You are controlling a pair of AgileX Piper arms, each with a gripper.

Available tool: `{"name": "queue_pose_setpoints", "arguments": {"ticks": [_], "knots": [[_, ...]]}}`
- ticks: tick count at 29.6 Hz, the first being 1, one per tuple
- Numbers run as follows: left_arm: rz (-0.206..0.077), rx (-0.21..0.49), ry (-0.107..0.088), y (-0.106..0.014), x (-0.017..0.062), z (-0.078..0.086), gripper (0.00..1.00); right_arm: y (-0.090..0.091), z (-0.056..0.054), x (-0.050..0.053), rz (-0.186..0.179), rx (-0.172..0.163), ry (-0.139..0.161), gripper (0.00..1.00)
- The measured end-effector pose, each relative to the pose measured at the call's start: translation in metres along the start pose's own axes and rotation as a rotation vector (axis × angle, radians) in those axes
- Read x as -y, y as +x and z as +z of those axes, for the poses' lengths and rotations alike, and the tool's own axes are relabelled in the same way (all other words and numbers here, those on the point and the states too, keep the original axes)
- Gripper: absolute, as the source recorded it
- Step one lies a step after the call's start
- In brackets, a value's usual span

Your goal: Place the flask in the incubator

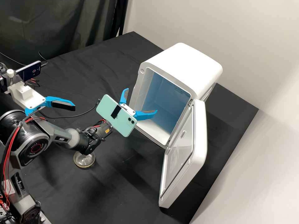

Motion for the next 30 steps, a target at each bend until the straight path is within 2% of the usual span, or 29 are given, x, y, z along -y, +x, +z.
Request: {"name": "queue_pose_setpoints", "arguments": {"ticks": [1,3,4,5,6,8,10,13,17,19,22,28,30], "knots": [[-0.008,-0.001,0.010,-0.005,0.0010,-0.003,1.00,0.000,0.000,0.000,0.000,0.000,0.000,1.00],[-0.016,0.005,0.019,-0.012,0.0013,-0.006,1.00,0.000,0.000,0.000,0.000,0.000,0.000,1.00],[-0.015,0.011,0.012,-0.017,-0.0009,-0.010,1.00,0.000,0.000,0.000,0.000,0.000,0.000,1.00],[-0.019,0.017,-0.006,-0.021,-0.0014,-0.012,1.00,0.000,0.000,0.000,0.000,0.000,0.000,1.00],[-0.021,0.018,-0.011,-0.024,-0.0029,-0.015,1.00,0.000,0.000,0.000,0.000,0.000,0.000,1.00],[-0.019,0.018,-0.005,-0.031,-0.0050,-0.019,1.00,0.000,0.000,0.000,0.000,0.000,0.000,1.00],[-0.018,0.016,-0.007,-0.038,-0.0052,-0.025,1.00,0.000,0.000,0.000,0.000,0.000,0.000,1.00],[-0.032,0.006,0.000,-0.047,0.0010,-0.033,1.00,0.000,0.000,0.000,0.000,0.000,0.000,1.00],[-0.045,-0.007,0.000,-0.051,0.0046,-0.036,1.00,0.000,0.000,0.000,0.000,0.000,0.000,1.00],[-0.049,0.002,0.008,-0.052,0.0055,-0.036,1.00,0.000,0.000,0.000,0.000,0.000,0.000,1.00],[-0.047,0.016,0.016,-0.055,0.0071,-0.036,1.00,0.000,0.000,0.000,0.000,0.000,0.000,1.00],[-0.060,0.027,0.019,-0.060,0.0121,-0.035,1.00,0.000,0.000,0.000,0.000,0.000,0.000,1.00],[-0.056,0.020,0.020,-0.062,0.0122,-0.038,1.00,0.000,0.000,0.000,0.000,0.000,0.000,1.00]]}}
